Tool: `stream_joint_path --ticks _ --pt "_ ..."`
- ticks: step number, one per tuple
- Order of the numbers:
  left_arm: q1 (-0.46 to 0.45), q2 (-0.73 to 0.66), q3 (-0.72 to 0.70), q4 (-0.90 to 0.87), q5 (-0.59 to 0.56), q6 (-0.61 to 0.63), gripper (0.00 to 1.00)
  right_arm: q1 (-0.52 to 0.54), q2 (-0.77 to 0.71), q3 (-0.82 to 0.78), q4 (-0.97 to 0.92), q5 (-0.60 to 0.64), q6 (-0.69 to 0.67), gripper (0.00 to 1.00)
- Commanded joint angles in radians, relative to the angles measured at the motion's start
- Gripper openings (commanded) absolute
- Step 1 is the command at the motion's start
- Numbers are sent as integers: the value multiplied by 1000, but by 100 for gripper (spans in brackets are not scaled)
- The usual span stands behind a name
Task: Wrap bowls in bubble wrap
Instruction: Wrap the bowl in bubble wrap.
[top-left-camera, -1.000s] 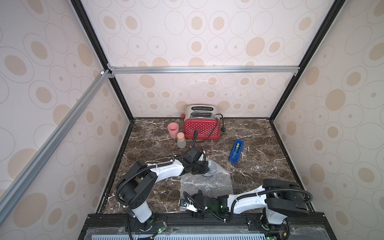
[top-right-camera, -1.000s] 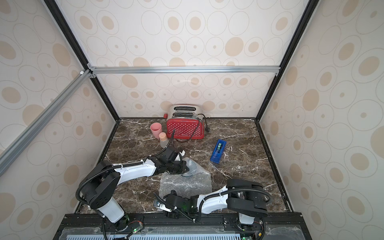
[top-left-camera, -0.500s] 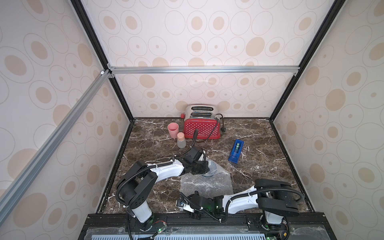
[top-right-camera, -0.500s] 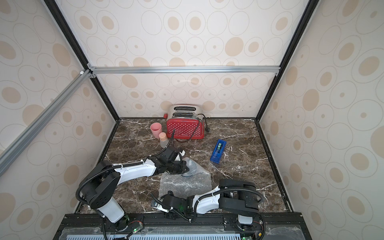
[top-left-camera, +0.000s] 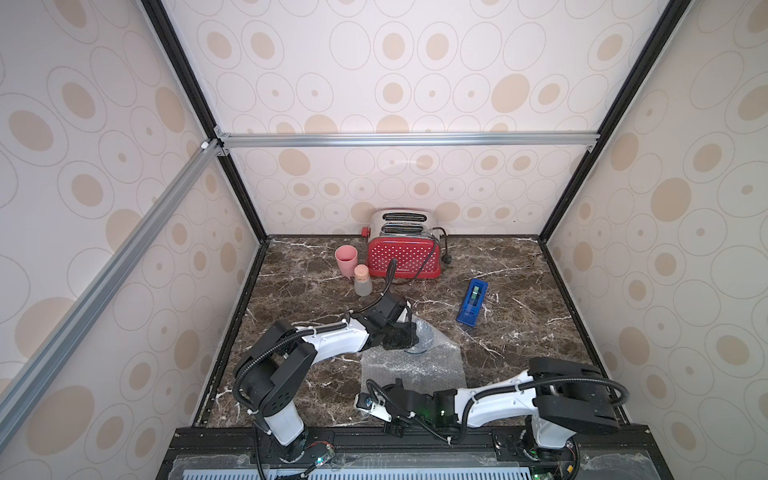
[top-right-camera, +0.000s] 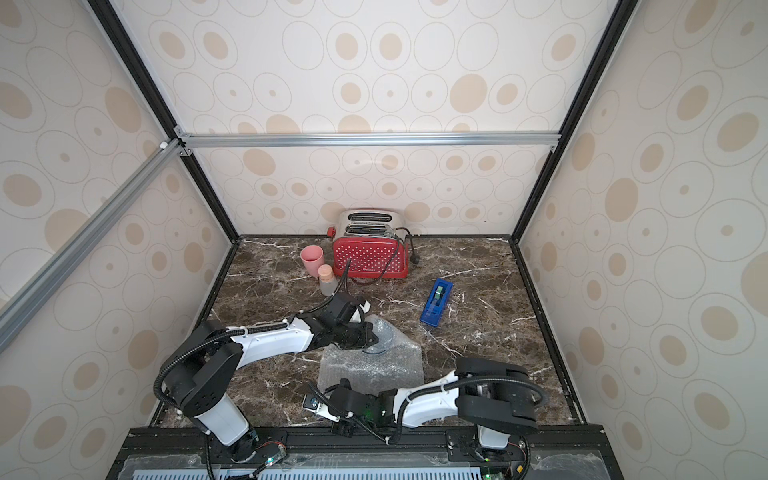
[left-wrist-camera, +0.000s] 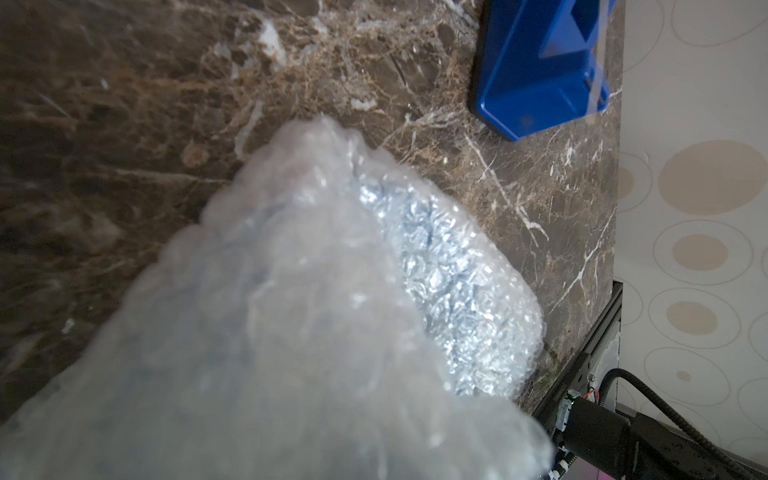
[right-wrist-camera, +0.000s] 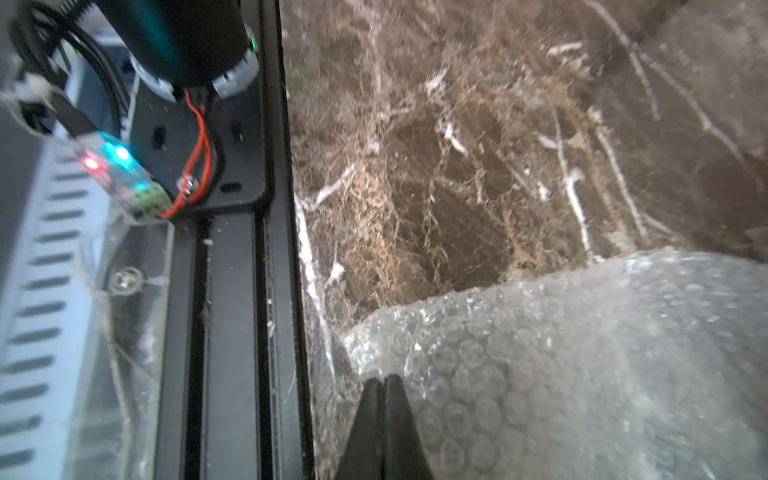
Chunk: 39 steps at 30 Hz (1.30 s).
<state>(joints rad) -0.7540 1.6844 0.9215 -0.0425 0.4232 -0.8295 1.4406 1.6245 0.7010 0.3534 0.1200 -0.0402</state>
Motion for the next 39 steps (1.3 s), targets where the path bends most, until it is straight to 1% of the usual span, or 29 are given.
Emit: stream_joint_path --ticks 1,4,7,13,20,22,26,29,36,39 --pt "-5 11 31 -13 0 16 0 5 -80 -33 44 4 17 0" --pt "-5 9 34 -18 0 20 0 -5 -139 -68 51 19 25 0" --pt "-6 8 36 -23 0 23 0 -39 -204 -116 61 28 42 0" --pt "-6 8 40 -28 -1 26 0 -131 -368 -208 60 -2 90 0" --pt "-5 15 50 -33 -1 27 0 -267 -555 -297 51 -14 171 0" --pt "-5 18 54 -33 -3 29 0 -288 -592 -313 36 -3 176 0" --pt "-5 28 62 -31 0 26 0 -319 -634 -323 -28 43 204 0" --pt "-6 34 59 -21 0 23 0 -355 -644 -337 -31 55 250 0" --pt "-7 41 68 -21 5 24 0 -379 -645 -348 -62 95 275 0" --pt "-6 39 73 -31 2 31 0 -386 -650 -352 -89 140 293 0"
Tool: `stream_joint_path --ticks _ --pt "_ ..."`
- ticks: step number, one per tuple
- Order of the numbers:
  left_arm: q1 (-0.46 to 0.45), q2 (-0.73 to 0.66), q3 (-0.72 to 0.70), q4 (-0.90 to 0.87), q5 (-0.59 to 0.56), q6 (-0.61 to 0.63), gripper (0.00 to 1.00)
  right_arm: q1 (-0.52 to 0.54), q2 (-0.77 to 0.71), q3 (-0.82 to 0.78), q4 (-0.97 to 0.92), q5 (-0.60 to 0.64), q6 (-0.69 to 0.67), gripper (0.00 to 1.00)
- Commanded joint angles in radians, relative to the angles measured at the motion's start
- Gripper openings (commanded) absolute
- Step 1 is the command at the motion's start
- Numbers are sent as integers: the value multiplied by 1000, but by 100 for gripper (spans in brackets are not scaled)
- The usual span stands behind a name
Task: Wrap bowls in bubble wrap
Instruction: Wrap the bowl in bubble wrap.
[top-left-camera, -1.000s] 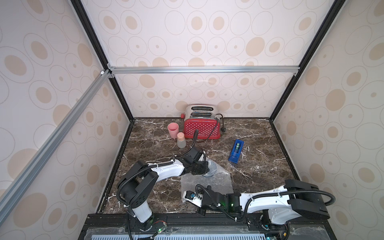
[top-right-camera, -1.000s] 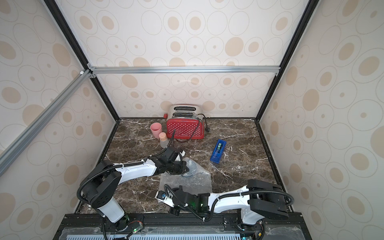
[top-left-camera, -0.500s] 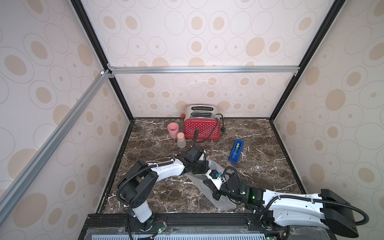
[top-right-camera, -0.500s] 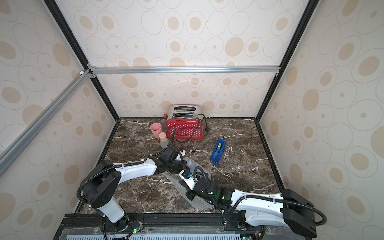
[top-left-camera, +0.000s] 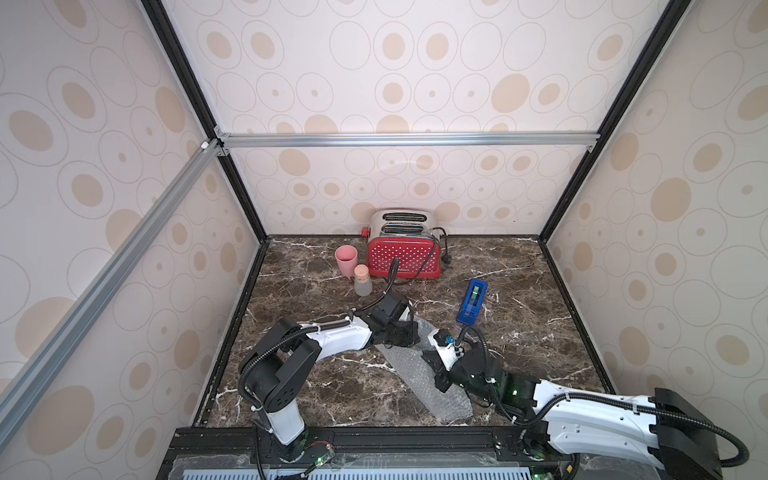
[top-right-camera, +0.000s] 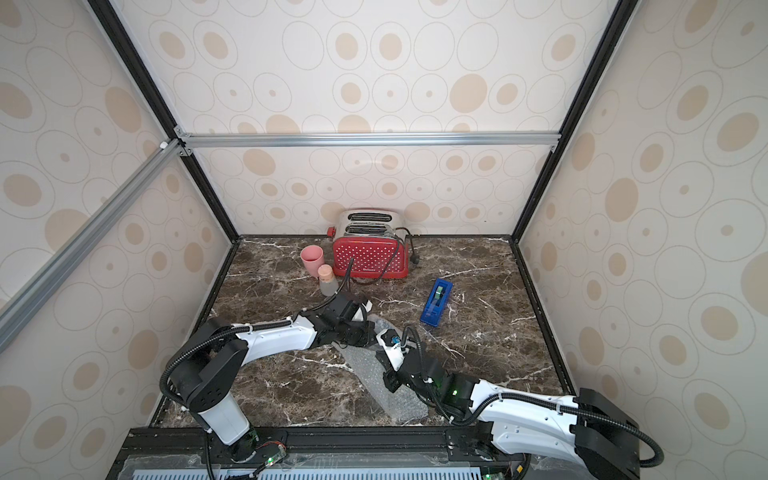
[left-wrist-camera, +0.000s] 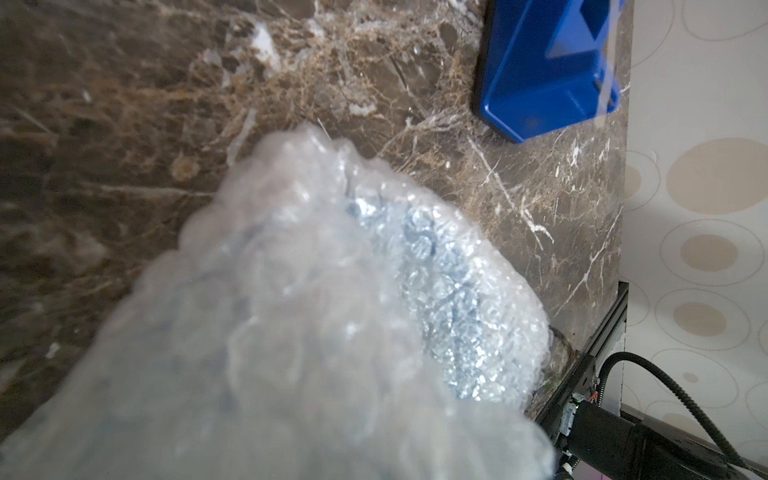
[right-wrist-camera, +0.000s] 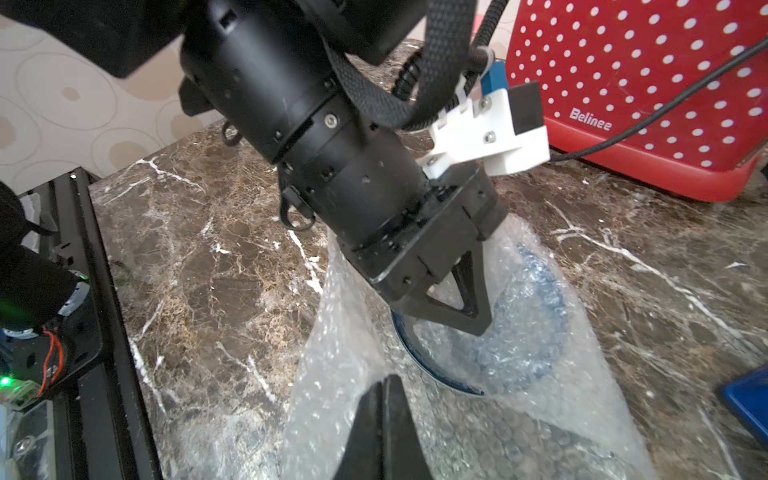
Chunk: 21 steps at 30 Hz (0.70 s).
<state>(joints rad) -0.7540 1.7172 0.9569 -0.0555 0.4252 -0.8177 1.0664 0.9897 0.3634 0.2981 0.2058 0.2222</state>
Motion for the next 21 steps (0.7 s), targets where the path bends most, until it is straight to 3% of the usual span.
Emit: stream_joint_path --ticks 1,11,21 --pt "-5 5 37 -20 -1 18 0 -19 -20 -19 -35 58 35 0" --pt "-5 3 37 -17 -3 20 0 -126 -3 -3 -68 51 84 0" --pt "-6 9 54 -37 1 26 0 -169 140 67 -2 72 51 0"
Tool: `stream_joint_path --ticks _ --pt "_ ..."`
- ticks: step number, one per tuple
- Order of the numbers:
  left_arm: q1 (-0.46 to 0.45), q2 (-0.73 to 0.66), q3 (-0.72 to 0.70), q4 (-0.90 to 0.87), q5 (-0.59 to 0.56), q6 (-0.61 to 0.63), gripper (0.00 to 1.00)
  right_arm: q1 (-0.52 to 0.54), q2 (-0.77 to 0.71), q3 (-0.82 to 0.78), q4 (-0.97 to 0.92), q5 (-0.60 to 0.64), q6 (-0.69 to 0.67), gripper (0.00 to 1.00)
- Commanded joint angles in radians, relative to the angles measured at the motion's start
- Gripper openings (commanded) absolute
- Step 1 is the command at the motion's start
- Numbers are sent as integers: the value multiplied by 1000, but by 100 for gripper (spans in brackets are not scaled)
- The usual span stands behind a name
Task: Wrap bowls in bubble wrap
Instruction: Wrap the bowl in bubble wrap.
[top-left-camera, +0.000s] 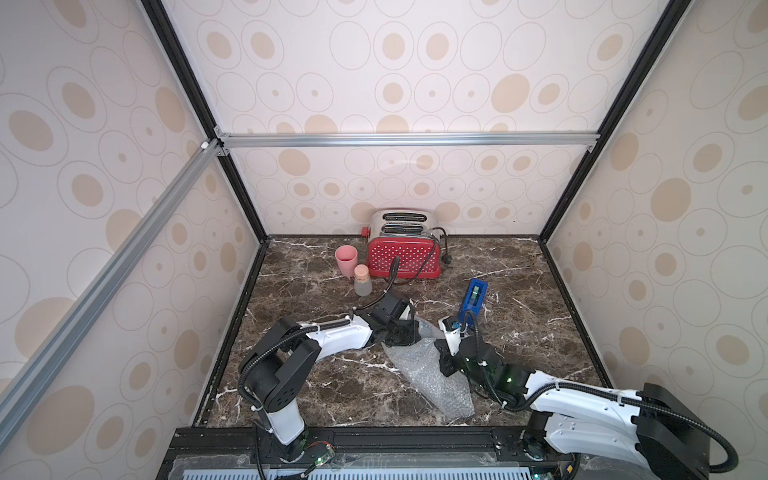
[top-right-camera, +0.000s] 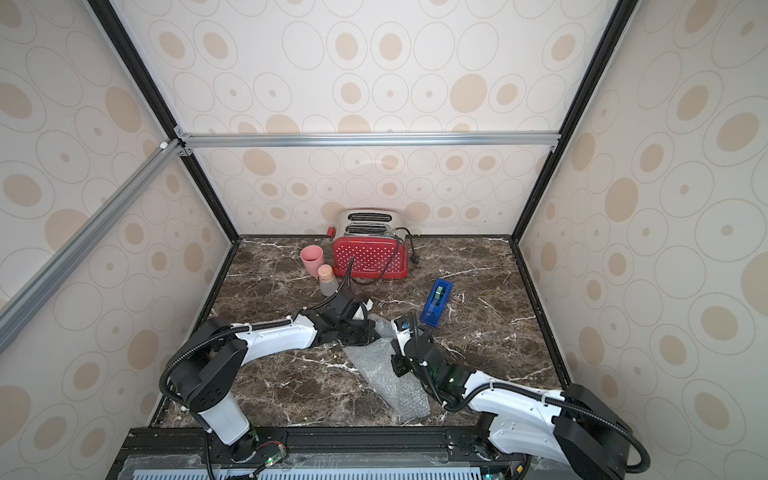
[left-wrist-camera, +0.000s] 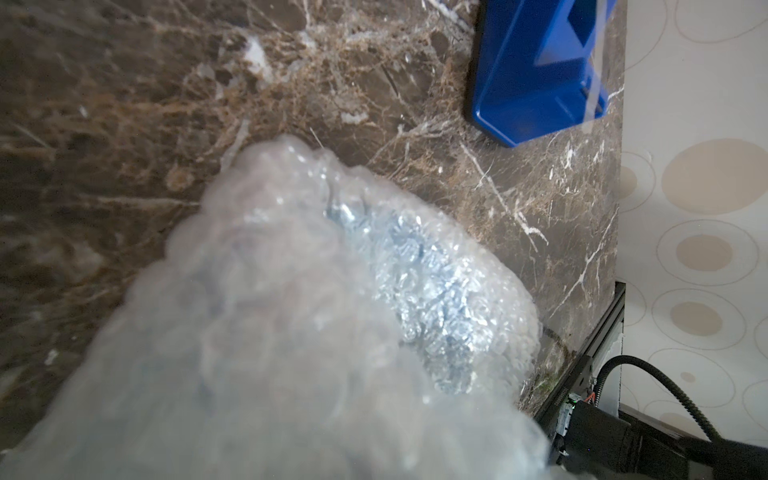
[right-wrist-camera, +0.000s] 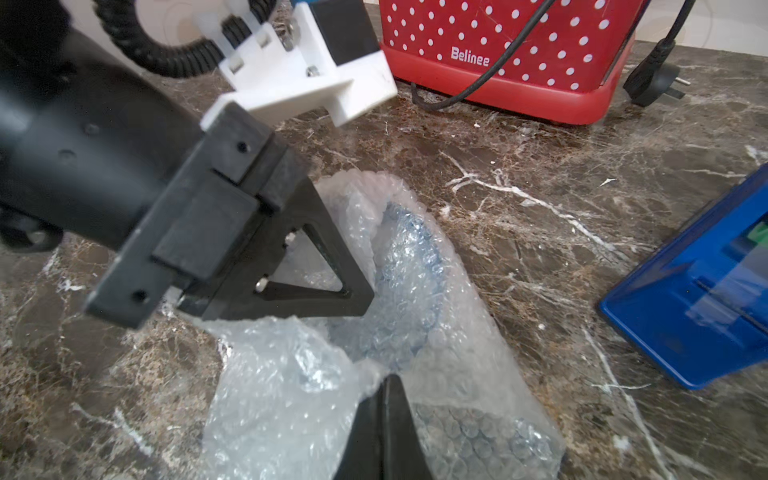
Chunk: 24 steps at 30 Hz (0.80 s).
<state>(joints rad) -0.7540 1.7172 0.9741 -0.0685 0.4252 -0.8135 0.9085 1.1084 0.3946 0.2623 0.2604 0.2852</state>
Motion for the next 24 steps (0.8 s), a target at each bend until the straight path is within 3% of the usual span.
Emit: stream_joint_path --ticks 1,8,24 --pt "-5 8 38 -26 0 24 0 -10 32 47 31 25 -20 0" --pt "-6 13 41 -33 -2 27 0 -40 70 97 39 44 -50 0" --pt "-5 31 37 -26 12 31 0 -174 223 196 91 -103 -47 0"
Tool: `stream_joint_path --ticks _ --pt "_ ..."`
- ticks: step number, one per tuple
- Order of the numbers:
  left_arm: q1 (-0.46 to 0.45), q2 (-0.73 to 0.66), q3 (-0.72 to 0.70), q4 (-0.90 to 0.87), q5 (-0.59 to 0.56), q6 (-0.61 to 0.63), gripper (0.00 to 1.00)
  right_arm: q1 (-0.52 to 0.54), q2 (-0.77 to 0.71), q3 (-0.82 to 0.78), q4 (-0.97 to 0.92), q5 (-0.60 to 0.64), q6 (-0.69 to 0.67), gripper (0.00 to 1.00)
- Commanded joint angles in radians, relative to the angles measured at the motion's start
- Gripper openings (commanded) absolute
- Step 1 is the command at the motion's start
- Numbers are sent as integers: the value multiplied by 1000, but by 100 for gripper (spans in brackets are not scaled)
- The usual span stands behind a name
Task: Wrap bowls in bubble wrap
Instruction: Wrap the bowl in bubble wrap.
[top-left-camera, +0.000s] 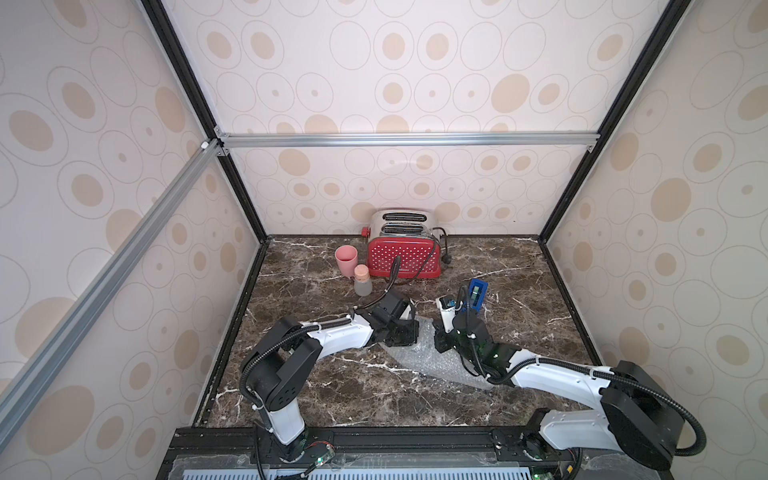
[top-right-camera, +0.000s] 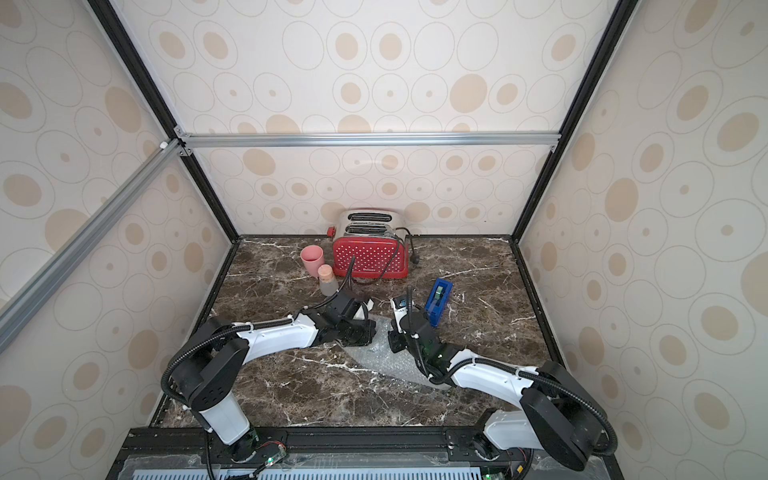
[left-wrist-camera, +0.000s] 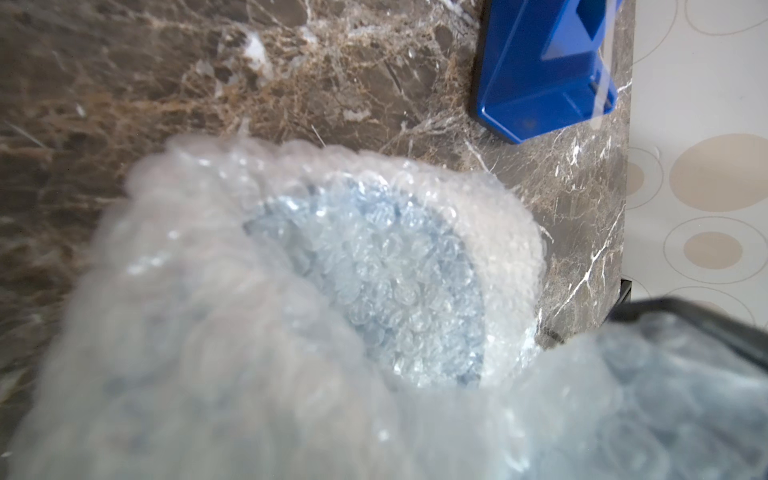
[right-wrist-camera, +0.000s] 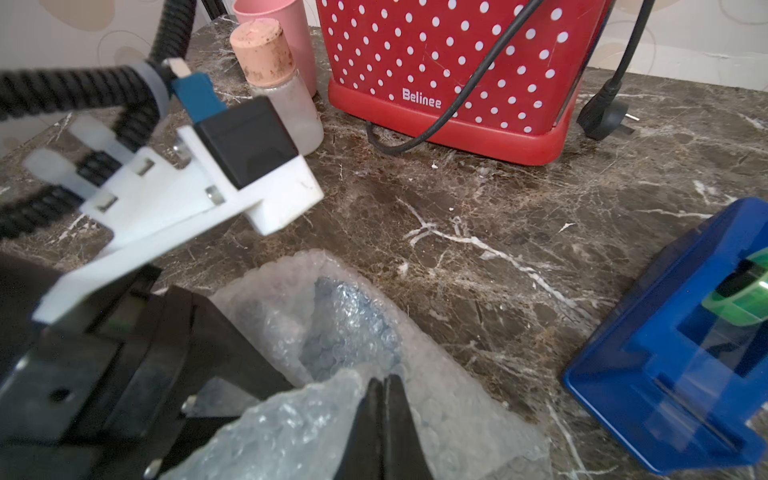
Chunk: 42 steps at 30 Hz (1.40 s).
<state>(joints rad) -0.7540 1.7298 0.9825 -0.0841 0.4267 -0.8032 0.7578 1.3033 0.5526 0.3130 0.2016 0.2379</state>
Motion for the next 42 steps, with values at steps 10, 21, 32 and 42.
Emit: stream_joint_path --ticks 10,21,32,42 --pt "-6 34 35 -6 26 24 0 -42 181 109 85 -117 -11 0" --pt "-5 39 35 -19 35 35 0 -55 275 152 101 -121 2 0" --pt "-7 13 35 -37 52 32 0 -60 315 153 117 -143 16 0" --pt "-7 -48 40 -122 58 50 29 -64 329 145 129 -148 35 0"
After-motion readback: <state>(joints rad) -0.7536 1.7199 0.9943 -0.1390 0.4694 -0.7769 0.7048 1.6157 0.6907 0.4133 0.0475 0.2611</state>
